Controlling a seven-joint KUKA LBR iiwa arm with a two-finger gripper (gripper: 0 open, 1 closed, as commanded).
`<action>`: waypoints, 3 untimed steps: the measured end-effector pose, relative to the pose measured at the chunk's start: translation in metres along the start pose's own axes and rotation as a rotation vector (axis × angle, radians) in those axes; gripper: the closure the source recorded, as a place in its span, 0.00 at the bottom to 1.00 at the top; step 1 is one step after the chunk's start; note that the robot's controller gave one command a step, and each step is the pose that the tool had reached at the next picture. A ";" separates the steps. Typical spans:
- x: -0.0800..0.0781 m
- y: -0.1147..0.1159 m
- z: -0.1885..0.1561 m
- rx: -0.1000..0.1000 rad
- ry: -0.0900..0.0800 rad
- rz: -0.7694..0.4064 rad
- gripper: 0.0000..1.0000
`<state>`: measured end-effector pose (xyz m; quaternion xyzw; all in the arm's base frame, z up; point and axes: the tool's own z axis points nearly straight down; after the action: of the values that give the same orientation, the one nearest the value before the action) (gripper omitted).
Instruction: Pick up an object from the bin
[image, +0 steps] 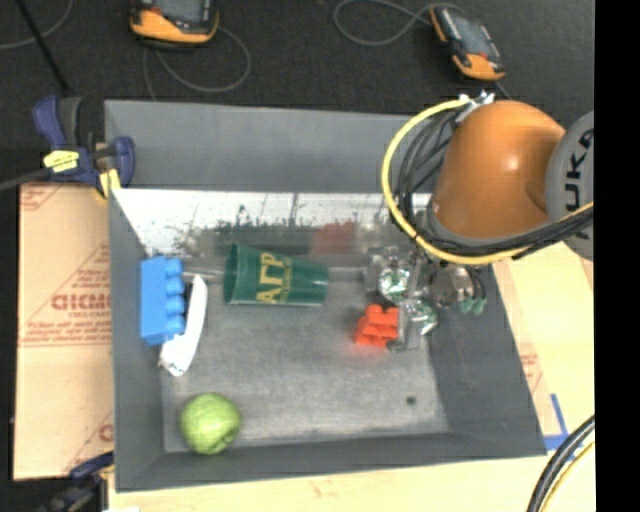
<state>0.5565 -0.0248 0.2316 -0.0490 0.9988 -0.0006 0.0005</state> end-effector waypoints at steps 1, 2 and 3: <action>0.029 0.008 0.031 0.000 -0.005 0.016 0.00; 0.044 0.009 0.043 -0.002 0.002 0.025 0.00; 0.025 -0.009 0.047 -0.002 -0.004 0.113 0.00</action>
Offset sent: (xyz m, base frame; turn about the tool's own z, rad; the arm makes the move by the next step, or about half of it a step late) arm -0.0452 -0.0084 -0.0376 0.0117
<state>0.5325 -0.0362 0.1848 0.0077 1.0000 0.0003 0.0025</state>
